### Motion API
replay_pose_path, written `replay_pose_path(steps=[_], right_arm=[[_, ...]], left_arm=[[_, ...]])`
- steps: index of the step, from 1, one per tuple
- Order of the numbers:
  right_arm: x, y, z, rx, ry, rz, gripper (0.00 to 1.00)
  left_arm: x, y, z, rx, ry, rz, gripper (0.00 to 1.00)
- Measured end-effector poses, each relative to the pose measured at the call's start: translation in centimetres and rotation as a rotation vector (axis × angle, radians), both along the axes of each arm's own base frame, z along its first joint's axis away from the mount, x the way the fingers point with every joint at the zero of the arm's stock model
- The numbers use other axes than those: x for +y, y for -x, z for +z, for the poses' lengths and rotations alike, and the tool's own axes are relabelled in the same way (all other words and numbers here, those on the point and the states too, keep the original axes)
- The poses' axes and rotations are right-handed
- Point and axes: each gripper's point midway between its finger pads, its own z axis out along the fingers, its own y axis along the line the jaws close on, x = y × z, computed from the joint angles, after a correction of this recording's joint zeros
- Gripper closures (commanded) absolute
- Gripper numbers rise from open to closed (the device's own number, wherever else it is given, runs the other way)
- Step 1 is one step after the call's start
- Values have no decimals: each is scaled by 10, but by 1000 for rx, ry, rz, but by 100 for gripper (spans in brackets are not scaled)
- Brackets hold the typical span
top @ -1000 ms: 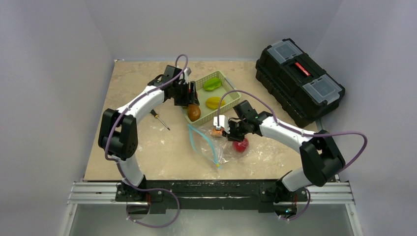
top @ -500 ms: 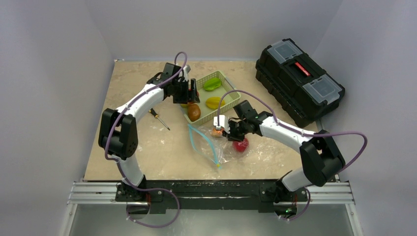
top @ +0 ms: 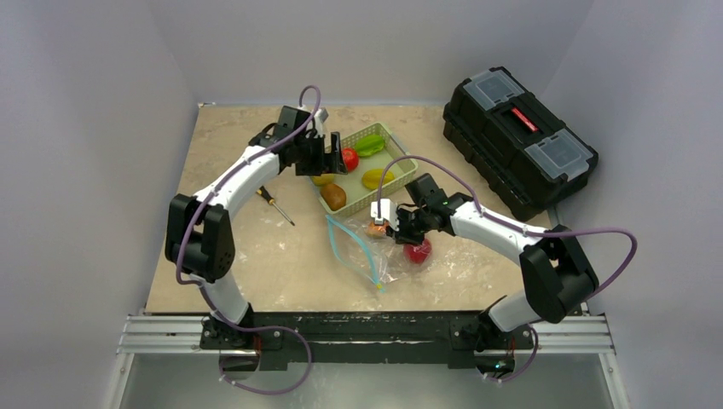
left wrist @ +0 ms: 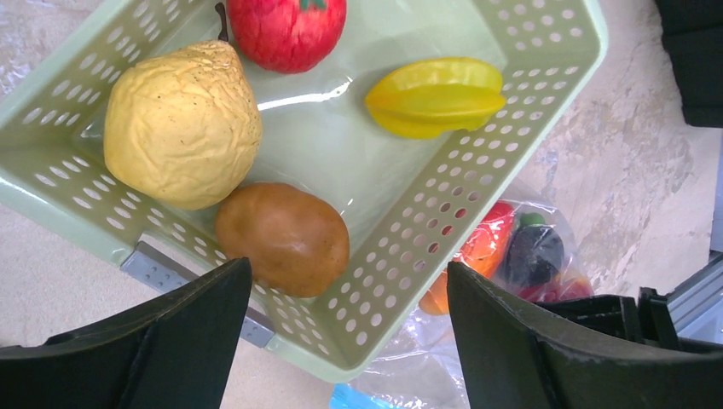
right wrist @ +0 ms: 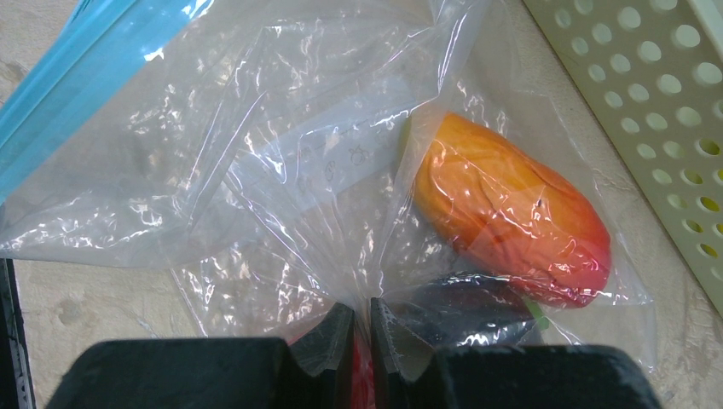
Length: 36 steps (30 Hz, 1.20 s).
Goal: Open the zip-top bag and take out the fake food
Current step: Place the fake fruit in the bin.
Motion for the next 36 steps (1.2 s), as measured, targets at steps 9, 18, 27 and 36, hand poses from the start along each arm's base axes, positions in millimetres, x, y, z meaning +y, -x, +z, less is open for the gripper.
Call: replay_pose_path(steps=[9, 18, 27, 36], right_arm=[[0, 0, 0, -2, 1, 3, 88], [-1, 0, 0, -1, 2, 4, 87], [-2, 2, 0, 5, 7, 4, 86], [-2, 3, 8, -11, -4, 5, 82]], left_arm=[[6, 13, 46, -122, 36, -2, 14], [26, 50, 90, -274, 75, 18, 0], [43, 85, 97, -313, 158, 57, 0], [48, 116, 98, -324, 211, 70, 0]])
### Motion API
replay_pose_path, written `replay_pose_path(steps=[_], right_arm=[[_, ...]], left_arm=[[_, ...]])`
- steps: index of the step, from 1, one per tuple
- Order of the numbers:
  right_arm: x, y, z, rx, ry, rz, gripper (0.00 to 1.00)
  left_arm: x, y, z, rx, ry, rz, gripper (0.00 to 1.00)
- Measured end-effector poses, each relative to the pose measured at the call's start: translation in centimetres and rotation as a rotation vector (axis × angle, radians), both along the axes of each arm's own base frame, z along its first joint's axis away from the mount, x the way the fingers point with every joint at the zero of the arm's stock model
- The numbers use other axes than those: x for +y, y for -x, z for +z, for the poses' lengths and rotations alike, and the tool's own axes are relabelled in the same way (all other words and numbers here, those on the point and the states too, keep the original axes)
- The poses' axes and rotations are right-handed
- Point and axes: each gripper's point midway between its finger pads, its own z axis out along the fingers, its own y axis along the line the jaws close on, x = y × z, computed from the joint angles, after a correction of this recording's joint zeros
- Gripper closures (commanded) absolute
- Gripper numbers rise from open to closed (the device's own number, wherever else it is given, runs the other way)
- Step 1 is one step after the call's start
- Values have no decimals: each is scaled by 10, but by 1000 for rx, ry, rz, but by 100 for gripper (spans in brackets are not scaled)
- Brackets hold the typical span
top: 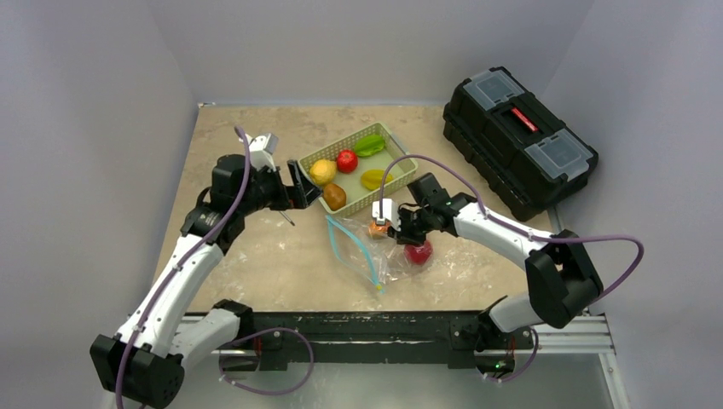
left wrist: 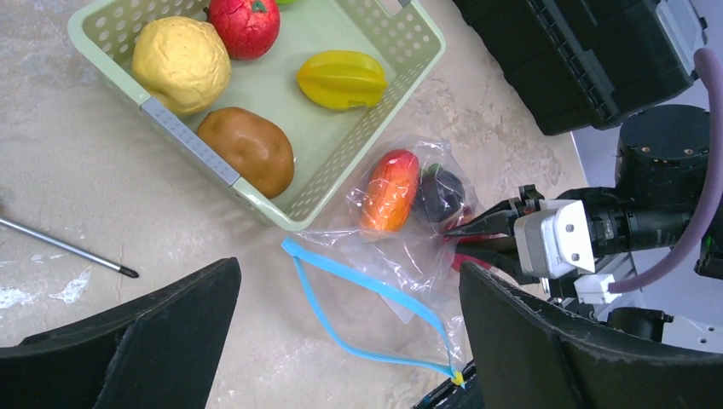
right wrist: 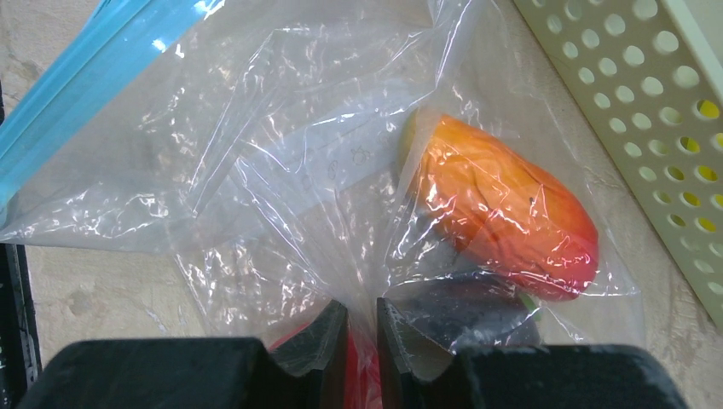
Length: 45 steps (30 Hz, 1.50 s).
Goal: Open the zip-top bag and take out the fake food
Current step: Place the fake fruit in the bin, then pick up the fake fruit from the zipper food storage bag.
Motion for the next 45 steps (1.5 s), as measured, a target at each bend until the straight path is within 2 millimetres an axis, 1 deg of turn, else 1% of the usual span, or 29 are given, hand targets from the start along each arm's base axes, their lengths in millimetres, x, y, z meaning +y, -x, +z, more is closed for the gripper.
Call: replay_pose_path(steps=[3, 9, 16, 21, 23, 26, 31, 34, 35, 40, 42, 45], right_arm=[[0, 0, 1, -1, -2, 1, 79], [-1, 2, 0, 7, -1, 9, 71], [0, 5, 5, 6, -16, 21, 64], [-1, 6, 7, 11, -27, 25, 59], [-1, 7, 8, 18, -33, 26, 55], [-3, 8, 8, 28, -40, 29, 52], [-7, 11, 16, 31, -67, 39, 48], [-9, 12, 23, 24, -90, 44, 47], [-9, 12, 25, 21, -95, 45, 47], [-11, 11, 29, 18, -113, 48, 46], [-13, 11, 30, 20, -115, 49, 46], [-13, 13, 31, 26, -126, 58, 46]], left_arm=[[4, 11, 3, -22, 13, 7, 0], [9, 31, 5, -56, 32, 12, 0], [14, 49, -8, -40, 44, 14, 0], [12, 64, -25, -12, 57, -11, 0], [11, 68, -33, 10, 66, -18, 0], [9, 75, -45, 43, 79, -32, 0], [5, 84, -62, 87, 101, -48, 0], [-2, 91, -74, 116, 107, -73, 0], [-5, 94, -80, 132, 105, -80, 0], [-21, 110, -92, 156, 81, -147, 0], [-25, 113, -96, 160, 80, -157, 0], [-25, 113, -104, 168, 79, -146, 0]])
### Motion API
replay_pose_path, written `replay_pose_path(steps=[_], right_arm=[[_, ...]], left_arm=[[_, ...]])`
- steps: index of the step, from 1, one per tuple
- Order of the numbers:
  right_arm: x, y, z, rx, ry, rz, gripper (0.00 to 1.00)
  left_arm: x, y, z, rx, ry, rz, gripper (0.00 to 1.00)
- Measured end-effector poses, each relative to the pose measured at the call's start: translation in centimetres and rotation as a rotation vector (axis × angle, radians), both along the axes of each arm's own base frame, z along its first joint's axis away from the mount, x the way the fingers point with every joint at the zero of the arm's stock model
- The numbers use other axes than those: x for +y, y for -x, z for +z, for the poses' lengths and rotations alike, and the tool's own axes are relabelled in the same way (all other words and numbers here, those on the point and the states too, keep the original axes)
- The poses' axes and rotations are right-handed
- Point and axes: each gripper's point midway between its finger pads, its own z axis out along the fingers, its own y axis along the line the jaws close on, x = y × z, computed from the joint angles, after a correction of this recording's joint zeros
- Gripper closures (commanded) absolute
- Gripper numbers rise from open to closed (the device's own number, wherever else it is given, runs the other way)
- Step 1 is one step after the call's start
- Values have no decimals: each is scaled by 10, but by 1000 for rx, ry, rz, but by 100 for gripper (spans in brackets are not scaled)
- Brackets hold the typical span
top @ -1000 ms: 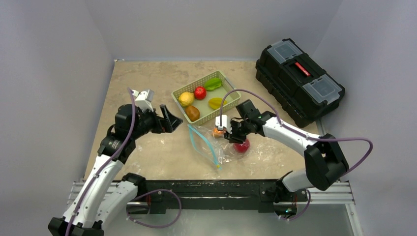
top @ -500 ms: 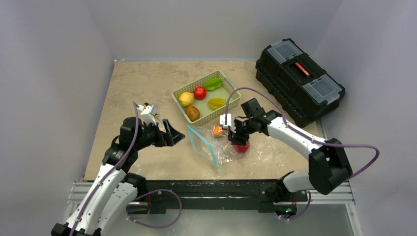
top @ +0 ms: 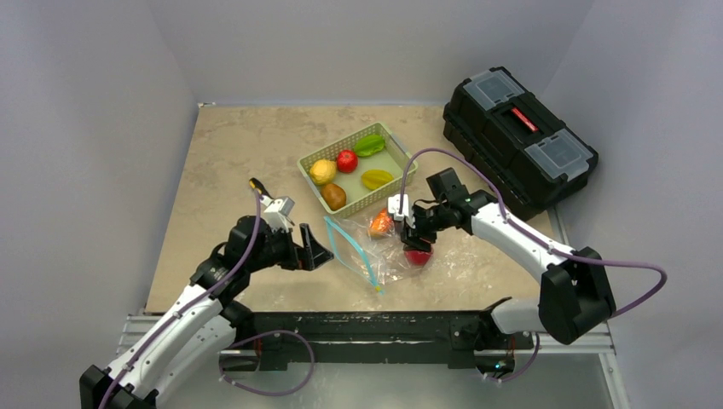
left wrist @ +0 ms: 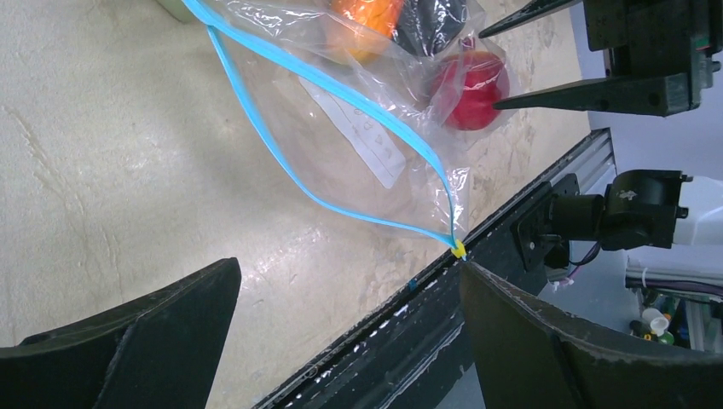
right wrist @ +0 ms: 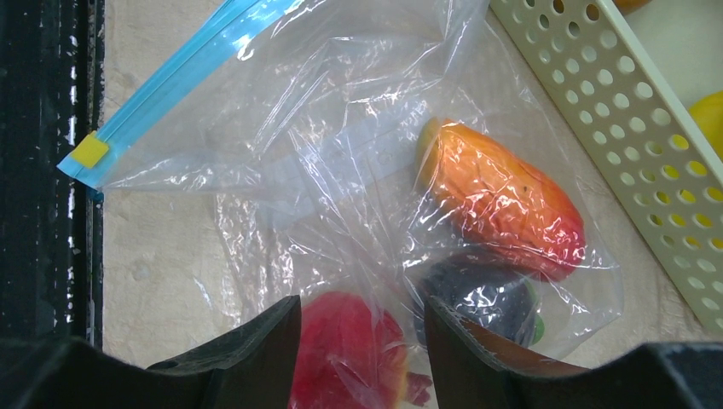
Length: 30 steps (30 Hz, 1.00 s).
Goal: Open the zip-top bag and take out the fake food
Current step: Pick up the fake fruit from the zipper food storage bag.
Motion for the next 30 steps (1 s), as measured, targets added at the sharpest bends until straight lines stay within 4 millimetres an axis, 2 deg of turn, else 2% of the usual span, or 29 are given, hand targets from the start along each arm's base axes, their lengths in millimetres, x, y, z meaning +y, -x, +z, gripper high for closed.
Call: replay_pose_path(steps=[15, 24, 30], right_arm=[[-3, 5, 1, 10, -6, 23, 46], [-3, 5, 0, 7, -4, 30, 46], [-4, 6, 0, 8, -5, 34, 46]], left_arm=[[2, 2, -16, 3, 12, 23, 0], [1, 0, -13, -12, 37, 30, 0], [1, 1, -22, 14, 47, 43, 0]])
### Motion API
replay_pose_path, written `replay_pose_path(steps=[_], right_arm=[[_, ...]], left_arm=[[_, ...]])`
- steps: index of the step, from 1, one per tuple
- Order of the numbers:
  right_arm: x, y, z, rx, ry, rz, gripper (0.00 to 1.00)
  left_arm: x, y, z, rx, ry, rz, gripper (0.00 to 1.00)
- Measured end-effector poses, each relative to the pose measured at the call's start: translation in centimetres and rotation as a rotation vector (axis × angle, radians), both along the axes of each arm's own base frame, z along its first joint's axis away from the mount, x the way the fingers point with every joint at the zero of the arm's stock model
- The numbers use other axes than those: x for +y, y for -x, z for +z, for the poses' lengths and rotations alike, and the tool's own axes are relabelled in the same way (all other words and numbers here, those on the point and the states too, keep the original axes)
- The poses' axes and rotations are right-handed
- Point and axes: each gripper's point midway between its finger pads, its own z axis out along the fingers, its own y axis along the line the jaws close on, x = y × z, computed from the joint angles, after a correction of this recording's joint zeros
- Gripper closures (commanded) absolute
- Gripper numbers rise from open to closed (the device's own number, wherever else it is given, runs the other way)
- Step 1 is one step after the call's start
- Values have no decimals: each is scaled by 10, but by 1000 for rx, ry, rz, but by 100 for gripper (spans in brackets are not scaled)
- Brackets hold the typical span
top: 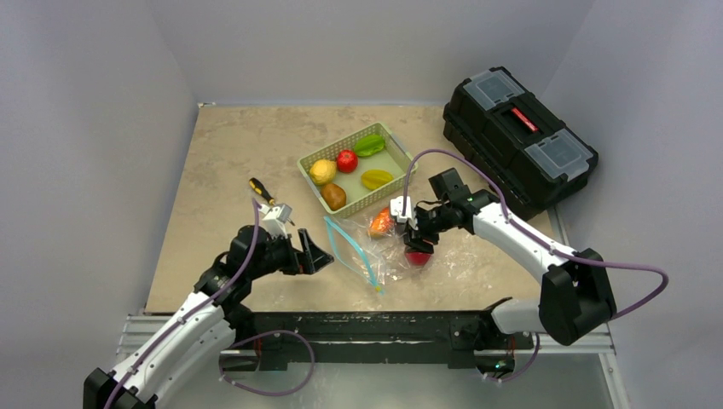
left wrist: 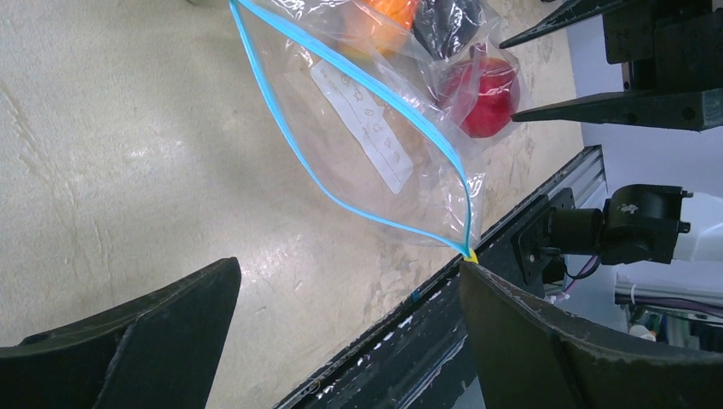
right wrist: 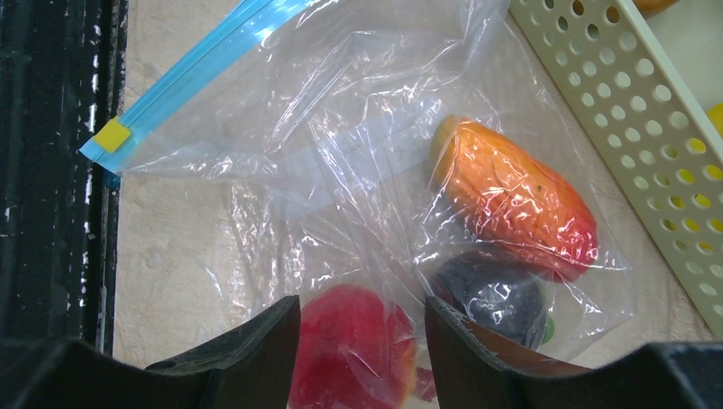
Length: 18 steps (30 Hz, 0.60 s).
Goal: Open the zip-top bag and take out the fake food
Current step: Pick up the fake fruit from the zipper food storage bag.
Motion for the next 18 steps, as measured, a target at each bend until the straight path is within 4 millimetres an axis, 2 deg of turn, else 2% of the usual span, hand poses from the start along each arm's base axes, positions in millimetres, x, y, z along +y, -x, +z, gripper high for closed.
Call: replay_pose_path(steps=[13, 18], right_arm=[[1, 5, 0, 16, -8, 16, 46], [0, 6, 0, 15, -6, 23, 46]], left_arm=[[-5, 0, 2, -4, 23, -22, 0], [-8, 3, -4, 10, 30, -45, 0]])
